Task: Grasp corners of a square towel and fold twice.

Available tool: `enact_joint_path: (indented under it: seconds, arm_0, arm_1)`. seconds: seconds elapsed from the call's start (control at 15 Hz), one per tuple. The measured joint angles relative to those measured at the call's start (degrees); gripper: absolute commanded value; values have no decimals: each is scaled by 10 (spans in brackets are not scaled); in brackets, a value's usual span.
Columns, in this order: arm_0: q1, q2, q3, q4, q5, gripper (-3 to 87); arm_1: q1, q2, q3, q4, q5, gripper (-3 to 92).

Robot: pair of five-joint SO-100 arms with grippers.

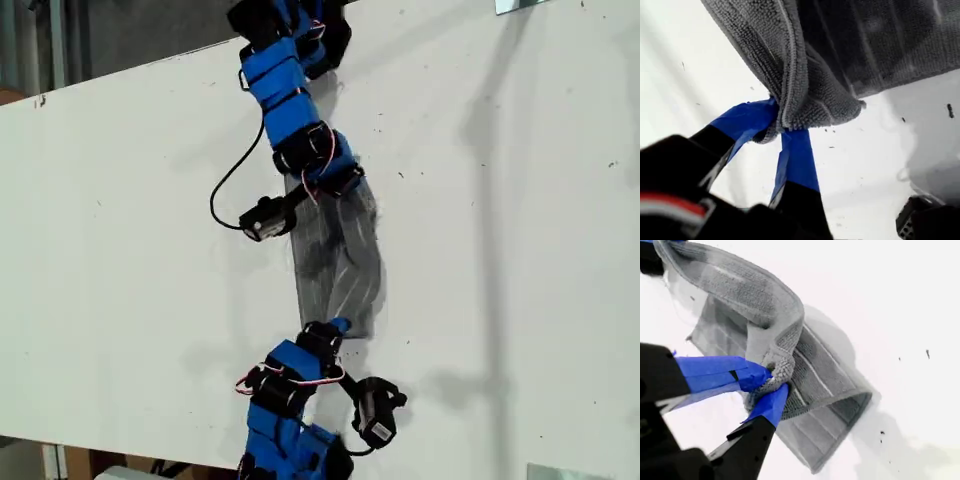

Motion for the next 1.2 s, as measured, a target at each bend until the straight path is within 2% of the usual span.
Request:
enact_joint_path:
  seconds: [0.07, 0.27, 0.53, 0.93, 1.07, 1.2]
  arm_0:
    - [-18, 54, 60, -12, 4, -2]
    - [-79, 200, 267, -101, 14, -2]
    - [-136, 235, 378, -173, 45, -2]
    - [-256, 193, 418, -214, 111, -1]
    - [-245, 189, 409, -200, 103, -1]
    - [-200, 190, 363, -156, 77, -1]
  arm_1:
    - [21, 25, 19, -11, -14, -2]
    - [90, 69, 76, -28, -45, -2]
    - [187, 93, 136, -62, -99, -2]
    - [319, 76, 180, -124, -182, -2]
    - [314, 74, 180, -120, -182, -2]
    - [279, 88, 192, -96, -174, -2]
